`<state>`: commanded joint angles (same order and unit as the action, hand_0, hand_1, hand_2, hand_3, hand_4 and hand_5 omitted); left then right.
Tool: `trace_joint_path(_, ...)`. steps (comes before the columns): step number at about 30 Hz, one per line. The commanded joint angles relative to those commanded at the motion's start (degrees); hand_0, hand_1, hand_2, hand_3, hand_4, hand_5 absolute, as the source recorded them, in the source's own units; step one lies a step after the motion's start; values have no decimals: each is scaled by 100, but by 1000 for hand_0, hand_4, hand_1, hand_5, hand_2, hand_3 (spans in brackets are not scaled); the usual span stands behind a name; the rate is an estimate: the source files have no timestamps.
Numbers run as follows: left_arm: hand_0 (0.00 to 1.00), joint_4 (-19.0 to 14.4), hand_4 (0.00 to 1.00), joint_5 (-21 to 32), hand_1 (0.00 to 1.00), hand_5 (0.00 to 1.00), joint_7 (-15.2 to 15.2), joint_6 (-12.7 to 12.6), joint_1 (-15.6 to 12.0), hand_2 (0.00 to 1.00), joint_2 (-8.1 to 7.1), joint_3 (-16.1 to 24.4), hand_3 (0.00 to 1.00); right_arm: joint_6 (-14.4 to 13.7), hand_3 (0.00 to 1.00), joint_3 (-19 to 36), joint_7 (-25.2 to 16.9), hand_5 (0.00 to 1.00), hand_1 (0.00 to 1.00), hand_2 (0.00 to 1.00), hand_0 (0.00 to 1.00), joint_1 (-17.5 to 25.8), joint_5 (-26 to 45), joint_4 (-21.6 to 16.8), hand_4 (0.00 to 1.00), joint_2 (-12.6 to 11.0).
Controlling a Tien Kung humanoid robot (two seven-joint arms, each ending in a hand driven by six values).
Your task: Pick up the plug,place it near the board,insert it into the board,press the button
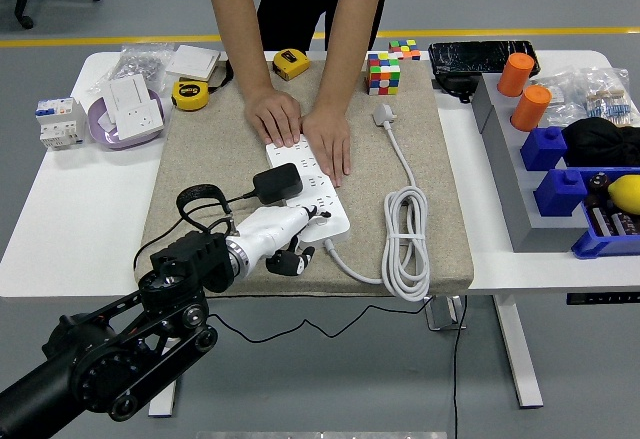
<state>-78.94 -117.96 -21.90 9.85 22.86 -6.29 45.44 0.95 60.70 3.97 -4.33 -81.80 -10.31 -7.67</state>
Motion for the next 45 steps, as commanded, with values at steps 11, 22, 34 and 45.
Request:
trace_joint_path(11,125,68,452,-112,20,2,-82,120,-7,145,-32,-70,847,-2,605,36,3,565,720,695,816,-15,-16,0,881,-10)
trace_joint_path(22,127,92,451,-261,20,2,-165,304,38,145,-73,-124,794,-4,606,43,2,565,719,695,816,-15,-12,0,881,-6)
trace_joint_path(34,129,-250,441,-357,21,2,-36,176,-3,146,-107,45,764,-6,606,46,0,565,719,695,816,-31,-4,0,882,-3)
trace_joint_path(45,621,-1334,819,916,678,164,1376,-1133,-828,614,-68,789,850,-6,607,87,1,566,719,695,816,-4,-37,0,882,14)
